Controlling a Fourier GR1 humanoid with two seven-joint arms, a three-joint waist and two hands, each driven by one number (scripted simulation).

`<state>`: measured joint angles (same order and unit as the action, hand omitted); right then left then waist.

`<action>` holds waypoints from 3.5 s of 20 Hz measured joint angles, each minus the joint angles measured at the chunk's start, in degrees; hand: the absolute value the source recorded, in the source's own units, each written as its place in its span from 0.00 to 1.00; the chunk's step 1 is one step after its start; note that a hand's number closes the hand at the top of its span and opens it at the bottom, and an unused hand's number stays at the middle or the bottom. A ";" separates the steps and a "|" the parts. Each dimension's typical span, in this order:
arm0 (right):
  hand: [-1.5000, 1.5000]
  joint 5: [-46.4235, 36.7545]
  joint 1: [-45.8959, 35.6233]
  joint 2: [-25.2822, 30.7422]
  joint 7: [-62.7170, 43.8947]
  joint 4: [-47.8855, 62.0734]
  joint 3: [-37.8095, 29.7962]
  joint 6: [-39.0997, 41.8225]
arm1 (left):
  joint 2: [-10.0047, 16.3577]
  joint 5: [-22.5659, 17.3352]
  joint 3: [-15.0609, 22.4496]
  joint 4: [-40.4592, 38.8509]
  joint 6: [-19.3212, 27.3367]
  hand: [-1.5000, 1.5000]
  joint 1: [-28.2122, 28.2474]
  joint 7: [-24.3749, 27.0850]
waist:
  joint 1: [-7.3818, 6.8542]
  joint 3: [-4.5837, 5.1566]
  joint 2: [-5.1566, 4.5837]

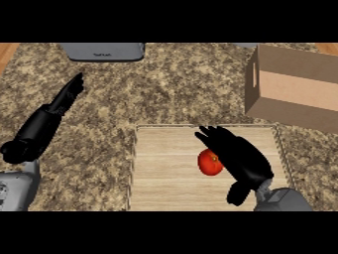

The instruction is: Pick the tomato from the tray and place it in the cardboard box

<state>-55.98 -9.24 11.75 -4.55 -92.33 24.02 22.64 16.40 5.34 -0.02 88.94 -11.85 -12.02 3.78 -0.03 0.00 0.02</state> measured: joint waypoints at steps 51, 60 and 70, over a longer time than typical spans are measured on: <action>1.00 25.05 -7.06 12.73 20.47 -11.35 -32.13 -2.29 | -3.34 3.48 -2.32 -0.23 -2.58 0.50 -1.42 -0.67 | -0.27 0.05 -0.13; 1.00 21.42 -24.13 20.81 23.63 14.91 -37.07 -3.83 | -4.52 4.15 -1.54 -0.92 -2.53 0.50 -1.09 0.63 | -1.24 0.02 -0.36; 1.00 10.55 -33.67 29.86 33.89 42.43 -29.70 0.02 | -4.24 3.86 -1.51 -0.71 -3.59 0.50 -3.13 -0.55 | -2.64 -0.05 -0.92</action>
<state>-45.43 -42.91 41.61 29.34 -49.90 -5.69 22.66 12.16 9.19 -1.53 88.23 -15.44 -15.15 3.23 -2.67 -0.05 -0.90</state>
